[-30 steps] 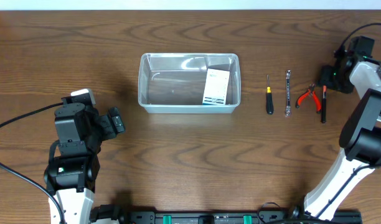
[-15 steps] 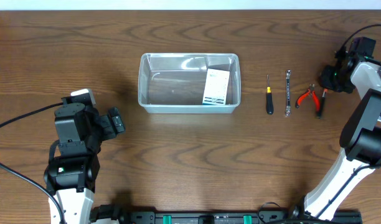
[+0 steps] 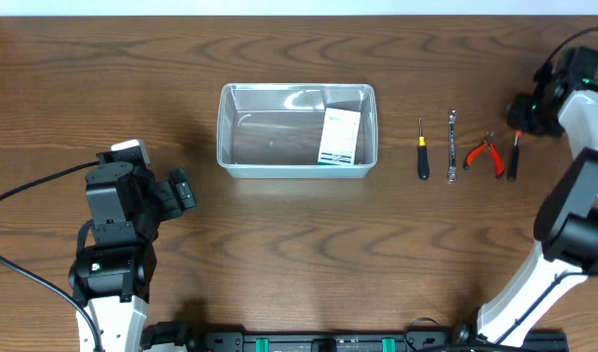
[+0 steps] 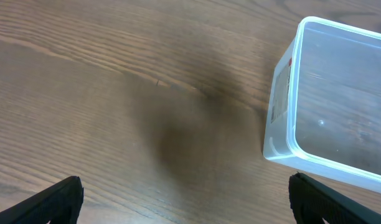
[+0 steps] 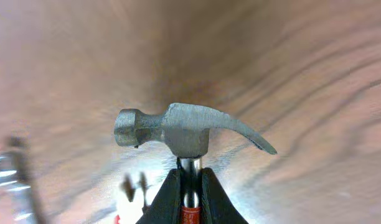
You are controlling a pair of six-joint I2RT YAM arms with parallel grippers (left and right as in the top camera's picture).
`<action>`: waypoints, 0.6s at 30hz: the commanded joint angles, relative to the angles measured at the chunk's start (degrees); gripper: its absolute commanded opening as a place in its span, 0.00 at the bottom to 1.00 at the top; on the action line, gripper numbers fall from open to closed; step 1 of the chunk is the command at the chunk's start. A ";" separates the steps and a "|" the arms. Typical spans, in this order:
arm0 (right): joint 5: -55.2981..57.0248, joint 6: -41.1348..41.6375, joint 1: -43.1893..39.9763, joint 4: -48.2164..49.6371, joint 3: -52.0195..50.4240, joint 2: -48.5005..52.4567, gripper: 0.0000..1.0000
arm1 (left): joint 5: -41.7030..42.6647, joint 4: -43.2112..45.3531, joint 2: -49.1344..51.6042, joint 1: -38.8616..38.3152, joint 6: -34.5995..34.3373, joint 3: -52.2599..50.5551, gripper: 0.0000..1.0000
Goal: Pack container
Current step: 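Carry the hammer into the container, release, and withdraw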
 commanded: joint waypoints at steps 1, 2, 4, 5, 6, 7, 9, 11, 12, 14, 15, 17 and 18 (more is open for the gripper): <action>-0.28 0.96 0.68 0.04 2.64 -7.61 0.01 | -0.68 -0.13 0.07 -0.24 0.79 1.27 0.98; -0.85 0.96 1.01 0.07 2.73 -9.22 0.01 | -0.68 -0.15 0.07 -0.24 0.79 1.27 0.98; -2.56 0.72 2.27 0.07 2.75 -13.07 0.01 | -0.68 -0.15 0.07 -0.22 0.79 1.27 0.98; -3.78 0.72 3.13 0.00 2.75 -14.82 0.01 | -0.68 -0.15 0.07 -0.24 0.79 1.27 0.98; -5.99 0.72 4.35 -0.04 2.75 -16.85 0.01 | -0.68 -0.13 0.07 -0.22 0.79 1.27 0.98; -8.66 0.70 5.86 0.00 2.75 -18.73 0.01 | -0.68 -0.15 0.07 -0.24 0.79 1.27 0.98; -12.98 -0.09 9.44 0.09 2.75 -21.92 0.01 | -0.68 -0.15 0.07 -0.24 0.79 1.27 0.98; -15.58 -1.92 14.10 0.22 2.75 -24.33 0.01 | -0.70 -0.15 0.07 -0.24 0.79 1.27 0.98; -16.20 -3.21 17.07 0.26 2.75 -25.11 0.01 | -0.68 -0.13 0.07 -0.24 0.79 1.27 0.98; -16.85 -7.89 23.67 0.22 2.75 -25.79 0.01 | -0.68 -0.15 0.07 -0.24 0.79 1.27 0.98; -16.83 -10.12 26.69 0.26 2.75 -25.79 0.01 | -0.68 -0.15 0.07 -0.24 0.79 1.27 0.98; -16.83 -17.09 33.66 0.66 2.71 -24.96 0.01 | -0.70 -0.15 0.07 -0.24 0.79 1.27 0.98; -16.81 -20.94 36.54 0.98 2.71 -24.41 0.01 | -0.70 -0.15 0.07 -0.24 0.79 1.27 0.98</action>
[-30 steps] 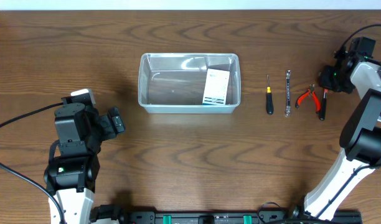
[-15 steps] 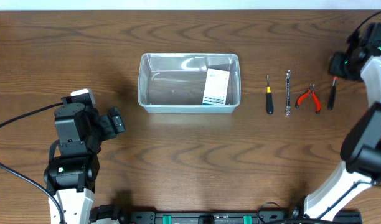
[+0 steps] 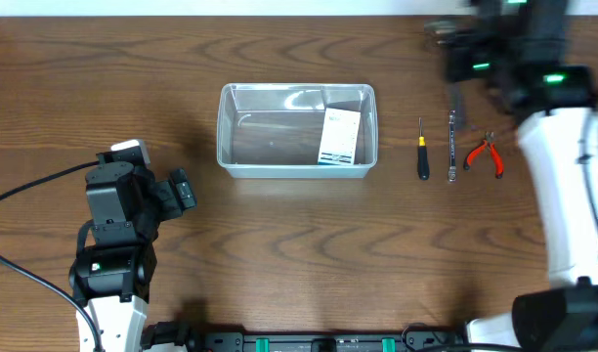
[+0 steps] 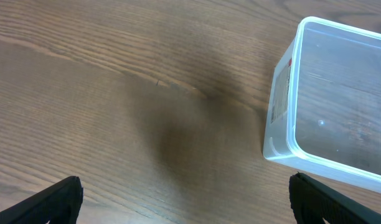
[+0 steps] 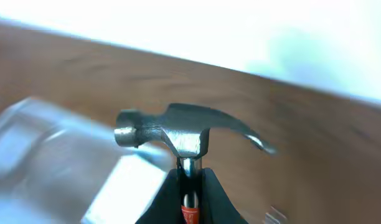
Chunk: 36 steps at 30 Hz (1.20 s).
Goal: Pack container
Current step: 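Carry the hammer into the container, release, and withdraw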
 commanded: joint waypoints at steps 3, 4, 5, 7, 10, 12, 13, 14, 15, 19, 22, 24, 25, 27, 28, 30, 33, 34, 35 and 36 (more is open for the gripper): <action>-2.91 -27.15 15.15 2.45 0.44 4.07 0.01 | -0.66 -0.15 0.09 -0.24 0.79 1.27 0.98; -2.75 -33.14 17.44 3.52 0.44 5.44 0.01 | -0.66 -0.15 0.09 -0.24 0.79 1.27 0.98; -2.45 -38.64 19.39 4.85 0.44 6.93 0.01 | -0.66 -0.15 0.09 -0.24 0.79 1.27 0.98; -1.22 -45.75 22.05 7.98 0.44 10.12 0.01 | -0.66 -0.15 0.09 -0.24 0.79 1.27 0.98; 0.28 -49.00 23.98 14.16 0.44 15.80 0.01 | -0.66 -0.15 0.09 -0.24 0.79 1.27 0.98; 0.17 -49.05 24.04 18.23 0.44 19.74 0.01 | -0.66 -0.15 0.09 -0.24 0.79 1.27 0.98; 0.00 -49.11 24.02 20.31 0.44 21.81 0.01 | -0.68 -0.15 0.09 -0.24 0.79 1.27 0.98; -0.02 -49.24 23.87 22.64 0.44 23.91 0.01 | -0.66 -0.15 0.09 -0.24 0.79 1.27 0.98; -0.07 -49.24 23.69 24.98 0.44 25.81 0.01 | -0.68 -0.15 0.09 -0.24 0.79 1.27 0.98; -0.17 -49.00 22.75 33.40 0.44 31.85 0.01 | -0.66 -0.15 0.09 -0.24 0.79 1.27 0.98; -2.34 -46.42 22.49 36.00 0.44 34.36 0.02 | -0.66 -0.15 0.09 -0.24 0.79 1.27 0.98; -6.05 -44.61 22.49 36.44 0.44 35.39 0.04 | -0.66 -0.13 0.09 -0.24 0.79 1.27 0.98; -6.93 -43.85 22.56 36.74 0.44 35.69 0.05 | -0.66 -0.15 0.09 -0.24 0.79 1.27 0.98; -6.95 -42.01 22.77 37.73 0.44 36.44 0.05 | -0.66 -0.13 0.09 -0.24 0.79 1.27 0.98; -6.95 -41.38 22.80 37.94 0.44 36.72 0.10 | -0.66 -0.15 0.09 -0.24 0.79 1.27 0.98; -6.78 -38.95 22.80 38.45 0.44 36.92 0.28 | -0.66 -0.15 0.09 -0.24 0.79 1.27 0.98; -6.78 -34.21 22.82 40.13 0.46 36.63 0.48 | -0.68 -0.15 0.09 -0.24 0.79 1.27 0.98; -6.78 -32.04 22.86 41.00 0.46 35.98 0.53 | -0.66 -0.15 0.09 -0.24 0.79 1.27 0.98; -6.75 -30.12 22.86 41.72 0.46 35.28 0.57 | -0.66 -0.15 0.09 -0.24 0.79 1.27 0.98; -6.75 -28.06 22.73 42.05 0.46 33.90 0.59 | -0.66 -0.15 0.09 -0.24 0.79 1.27 0.98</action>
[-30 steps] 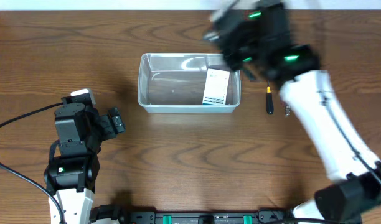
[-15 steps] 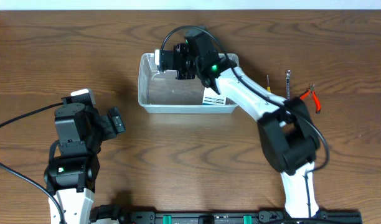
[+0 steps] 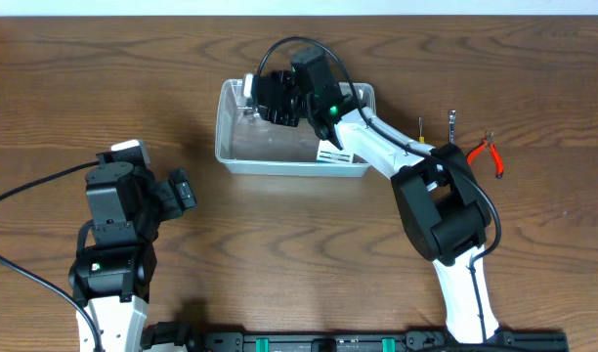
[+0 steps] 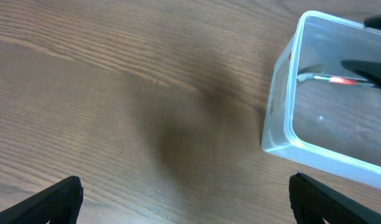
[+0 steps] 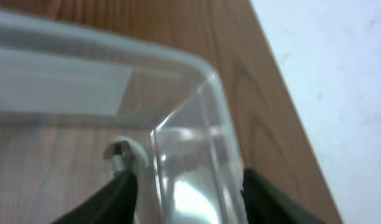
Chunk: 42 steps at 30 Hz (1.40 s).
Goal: Pack container
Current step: 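Carry the hammer into the container, release, and withdraw, then grasp the red-handled pliers with the right gripper and lift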
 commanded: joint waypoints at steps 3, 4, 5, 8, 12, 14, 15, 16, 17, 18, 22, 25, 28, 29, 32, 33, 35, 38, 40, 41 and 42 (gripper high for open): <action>1.03 13.46 -1.11 -0.39 0.57 -8.15 0.54 | -0.66 -0.13 0.07 -0.24 0.79 1.27 0.98; 2.62 15.34 -1.66 -1.22 0.57 -10.29 0.52 | -0.66 -0.11 0.07 -0.24 0.79 1.27 0.98; 4.79 17.40 -2.45 -2.29 0.57 -12.55 0.50 | -0.68 -0.11 0.07 -0.24 0.79 1.27 0.98; 12.22 21.86 -5.64 -8.04 0.57 -19.80 0.53 | -0.66 -0.13 0.07 -0.24 0.79 1.27 0.98; 20.57 26.93 -11.67 -19.15 0.57 -27.85 0.66 | -0.66 -0.13 0.07 -0.24 0.79 1.27 0.98; 23.23 30.71 -15.87 -25.77 0.57 -30.84 0.69 | -0.66 -0.13 0.07 -0.24 0.79 1.27 0.98; 23.61 32.70 -17.90 -28.68 0.57 -31.67 0.71 | -0.66 -0.13 0.07 -0.24 0.79 1.27 0.98; 23.52 35.19 -20.44 -32.04 0.57 -32.41 0.72 | -0.66 -0.13 0.07 -0.24 0.79 1.27 0.98; 23.52 38.27 -22.93 -35.32 0.57 -32.63 0.73 | -0.68 -0.13 0.07 -0.24 0.79 1.27 0.98; 23.50 41.57 -25.38 -38.53 0.55 -32.59 0.72 | -0.68 -0.13 0.07 -0.24 0.79 1.27 0.98; 22.67 50.77 -32.94 -47.56 -0.81 -30.05 0.66 | -0.66 -0.13 0.07 -0.24 0.79 1.27 0.98; 22.21 51.34 -35.95 -50.14 -2.78 -26.73 0.66 | -0.66 -0.13 0.07 -0.24 0.79 1.27 0.98; 22.47 51.41 -37.90 -51.89 -4.15 -22.29 0.68 | -0.66 -0.13 0.07 -0.22 0.79 1.27 0.98; 23.32 52.52 -38.73 -52.48 -4.26 -20.70 0.68 | -0.66 -0.13 0.07 -0.24 0.79 1.27 0.98; 24.85 55.01 -41.51 -53.13 -4.28 -16.24 0.70 | -0.66 -0.11 0.07 -0.24 0.79 1.27 0.98; 23.61 54.95 -42.56 -53.13 -4.28 -14.82 0.70 | -0.66 -0.11 0.07 -0.24 0.79 1.27 0.98; 21.64 54.47 -44.65 -53.51 -4.31 -12.41 0.64 | -0.66 -0.13 0.07 -0.24 0.79 1.27 0.98; 21.55 54.12 -46.69 -54.77 -4.35 -9.90 0.59 | -0.66 -0.13 0.07 -0.24 0.79 1.27 0.98; 21.57 51.58 -47.82 -55.10 -4.35 -8.59 0.58 | -0.66 -0.13 0.07 -0.24 0.79 1.27 0.98; 21.57 50.01 -48.33 -55.10 -4.39 -8.13 0.57 | -0.66 -0.11 0.07 -0.24 0.79 1.27 0.98; 21.57 48.54 -48.76 -55.10 -4.50 -7.98 0.54 | -0.66 -0.11 0.07 -0.24 0.79 1.27 0.98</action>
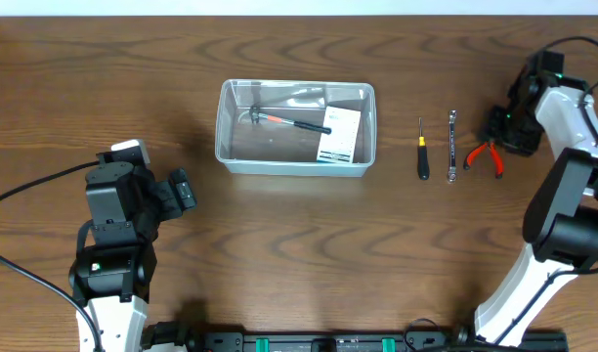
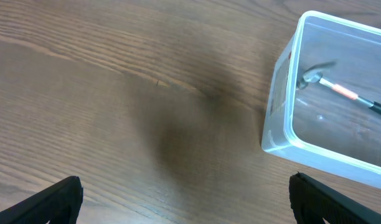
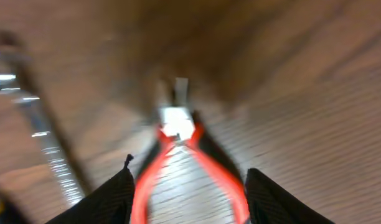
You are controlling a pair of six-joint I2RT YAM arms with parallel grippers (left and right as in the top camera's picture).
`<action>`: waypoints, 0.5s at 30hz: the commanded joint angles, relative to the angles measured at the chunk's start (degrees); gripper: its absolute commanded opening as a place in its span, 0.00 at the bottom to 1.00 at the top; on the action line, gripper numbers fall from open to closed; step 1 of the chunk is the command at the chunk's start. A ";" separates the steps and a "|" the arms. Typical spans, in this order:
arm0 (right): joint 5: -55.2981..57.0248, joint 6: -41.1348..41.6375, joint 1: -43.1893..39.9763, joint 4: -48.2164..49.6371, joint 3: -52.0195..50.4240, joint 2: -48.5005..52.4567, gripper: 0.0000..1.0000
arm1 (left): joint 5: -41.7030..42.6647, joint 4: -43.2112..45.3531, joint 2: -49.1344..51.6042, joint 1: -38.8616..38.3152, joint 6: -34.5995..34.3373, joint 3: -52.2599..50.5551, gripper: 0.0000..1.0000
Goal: Pack container
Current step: 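Grasp the red-handled pliers with the right gripper and lift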
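Note:
A clear plastic container point(image 1: 221, 147) sits at the table's middle back, holding a small hammer point(image 1: 284, 120) and a white card point(image 1: 339, 136). The hammer point(image 2: 340, 92) also shows in the left wrist view inside the container point(image 2: 277, 124). My right gripper point(image 1: 501, 127) is open over the red-handled pliers point(image 1: 485, 154) at the far right; in the right wrist view the pliers point(image 3: 178, 146) lie between the spread fingers point(image 3: 112, 199), blurred. My left gripper point(image 2: 185, 199) is open over bare wood left of the container.
A small black-handled screwdriver point(image 1: 422, 149) and a metal wrench point(image 1: 452, 147) lie side by side between the container and the pliers. The wrench point(image 3: 41, 137) shows blurred at the left of the right wrist view.
The hammer now lies loose in the container. My right gripper has left the container and stands open over the red pliers at the far right. The left arm has not moved.
My right gripper held the hammer at the far right by the tools, then near the table's back edge. Later it was inside the container with the hammer. Now the hammer rests there and the gripper is open over the pliers. The left arm stayed still.

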 commanded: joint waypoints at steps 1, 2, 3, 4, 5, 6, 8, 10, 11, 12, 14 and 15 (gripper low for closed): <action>-0.68 -4.76 -1.25 -0.04 -0.37 1.18 0.53 | -0.66 -0.13 0.07 -0.24 0.79 1.25 0.98; -0.66 -5.92 -1.60 -0.07 -0.57 1.18 0.51 | -0.66 -0.11 0.07 -0.24 0.79 1.25 0.98; -0.68 -6.88 -1.84 -0.11 -0.76 1.18 0.49 | -0.68 -0.13 0.07 -0.24 0.79 1.25 0.98; -0.68 -7.82 -2.01 -0.11 -1.09 1.18 0.47 | -0.66 -0.13 0.07 -0.24 0.79 1.25 0.98; -0.68 -8.61 -2.03 -0.13 -1.40 1.18 0.46 | -0.66 -0.13 0.07 -0.24 0.79 1.25 0.98; -0.68 -9.25 -2.01 -0.11 -1.77 1.18 0.45 | -0.68 -0.13 0.07 -0.24 0.79 1.25 0.98; -0.66 -9.66 -1.86 0.42 -2.62 1.18 0.44 | -0.68 -0.11 0.07 -0.24 0.79 1.25 0.98; -0.63 -9.64 -1.77 1.33 -3.65 1.18 0.43 | -0.66 -0.13 0.07 -0.24 0.79 1.25 0.98; -0.37 -9.64 -1.77 1.84 -4.28 1.18 0.43 | -0.66 -0.13 0.07 -0.24 0.79 1.25 0.98; -0.09 -9.62 -1.77 2.40 -5.05 1.18 0.41 | -0.68 -0.13 0.07 -0.24 0.79 1.25 0.98; 0.07 -9.62 -1.79 3.52 -6.69 1.18 0.41 | -0.66 -0.11 0.07 -0.24 0.79 1.25 0.98; 0.07 -9.60 -1.86 4.26 -7.69 1.18 0.41 | -0.66 -0.13 0.07 -0.24 0.79 1.25 0.98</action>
